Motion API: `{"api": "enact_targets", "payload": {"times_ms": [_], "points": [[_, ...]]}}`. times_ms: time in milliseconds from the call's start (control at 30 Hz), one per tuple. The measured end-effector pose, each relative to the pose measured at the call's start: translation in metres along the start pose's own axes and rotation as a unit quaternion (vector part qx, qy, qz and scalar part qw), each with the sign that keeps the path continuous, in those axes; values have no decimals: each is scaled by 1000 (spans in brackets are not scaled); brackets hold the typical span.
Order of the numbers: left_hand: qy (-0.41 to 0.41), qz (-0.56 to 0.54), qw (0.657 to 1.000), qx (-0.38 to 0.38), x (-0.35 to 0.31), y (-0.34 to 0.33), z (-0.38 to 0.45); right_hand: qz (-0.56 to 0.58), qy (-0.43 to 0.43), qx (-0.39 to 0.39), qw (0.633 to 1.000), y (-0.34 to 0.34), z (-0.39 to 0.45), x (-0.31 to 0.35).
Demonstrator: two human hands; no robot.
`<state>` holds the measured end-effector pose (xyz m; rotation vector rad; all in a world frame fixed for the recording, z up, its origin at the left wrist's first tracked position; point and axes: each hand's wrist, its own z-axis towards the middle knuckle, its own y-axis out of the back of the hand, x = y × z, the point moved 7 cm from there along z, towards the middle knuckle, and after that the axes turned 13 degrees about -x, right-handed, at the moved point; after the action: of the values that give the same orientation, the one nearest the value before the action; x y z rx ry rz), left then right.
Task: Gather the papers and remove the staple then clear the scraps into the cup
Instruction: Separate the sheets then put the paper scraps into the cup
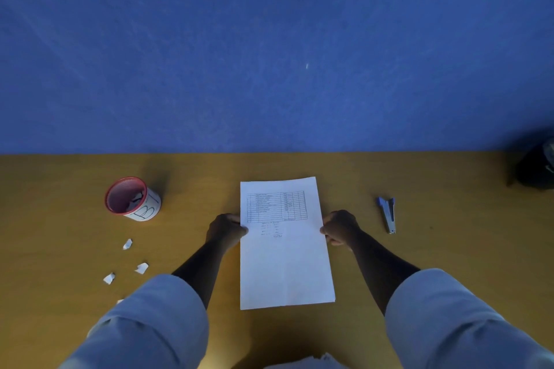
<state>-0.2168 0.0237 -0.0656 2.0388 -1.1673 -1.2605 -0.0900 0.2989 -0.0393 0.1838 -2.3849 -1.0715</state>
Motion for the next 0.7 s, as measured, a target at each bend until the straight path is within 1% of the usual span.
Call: {"api": "enact_targets", "payload": {"times_ms": [200,400,500,700], "points": [[-15,9,999,-33,-4,5,0,-29,10,-17,999,0,2,-2],[-27,21,999,-27,-4,3,1,-42,18,-9,999,-3,6,-1],[-32,26,999,-23,-4,4,1,-54,27,-20,998,-2,6,-2],[-32,13,999,-36,-5,4,-1,-86,37,-27,995,1,0,3]]}}
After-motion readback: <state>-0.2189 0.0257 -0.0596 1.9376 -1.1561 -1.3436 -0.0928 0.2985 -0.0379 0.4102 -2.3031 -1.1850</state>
